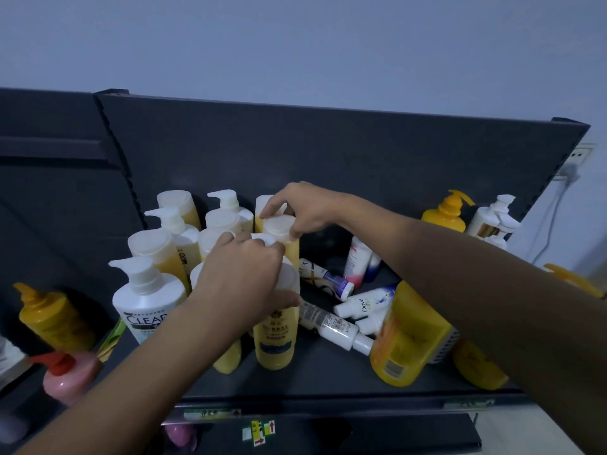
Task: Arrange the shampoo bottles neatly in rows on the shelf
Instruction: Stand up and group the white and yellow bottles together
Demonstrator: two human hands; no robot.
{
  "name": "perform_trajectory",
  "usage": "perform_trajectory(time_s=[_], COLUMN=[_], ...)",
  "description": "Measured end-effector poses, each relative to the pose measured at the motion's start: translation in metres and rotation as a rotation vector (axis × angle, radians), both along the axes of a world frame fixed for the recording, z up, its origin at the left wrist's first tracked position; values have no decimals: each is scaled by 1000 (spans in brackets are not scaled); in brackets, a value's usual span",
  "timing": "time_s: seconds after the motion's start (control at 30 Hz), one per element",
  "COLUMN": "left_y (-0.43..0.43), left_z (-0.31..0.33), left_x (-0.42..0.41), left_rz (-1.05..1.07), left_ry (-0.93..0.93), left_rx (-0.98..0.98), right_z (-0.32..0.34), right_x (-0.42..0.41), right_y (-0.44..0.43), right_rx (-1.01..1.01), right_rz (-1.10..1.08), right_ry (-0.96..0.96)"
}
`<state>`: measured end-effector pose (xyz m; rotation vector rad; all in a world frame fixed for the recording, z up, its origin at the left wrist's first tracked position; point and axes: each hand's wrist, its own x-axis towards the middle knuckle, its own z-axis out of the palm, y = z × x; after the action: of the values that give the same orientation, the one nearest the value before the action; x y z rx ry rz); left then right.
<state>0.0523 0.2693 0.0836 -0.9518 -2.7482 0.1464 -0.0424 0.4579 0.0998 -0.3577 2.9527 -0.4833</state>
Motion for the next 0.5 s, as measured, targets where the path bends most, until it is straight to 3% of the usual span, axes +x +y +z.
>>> perform_trajectory(time_s=[0.5], left_y=[-10], left_z=[-9], left_x=[6], left_rz=[-2], left_ry=[51], left_rx=[37], right_z=[-1], right_x=[-1], right_y=[-6], right_rx=[32], right_rz=[6], right_ry=[44])
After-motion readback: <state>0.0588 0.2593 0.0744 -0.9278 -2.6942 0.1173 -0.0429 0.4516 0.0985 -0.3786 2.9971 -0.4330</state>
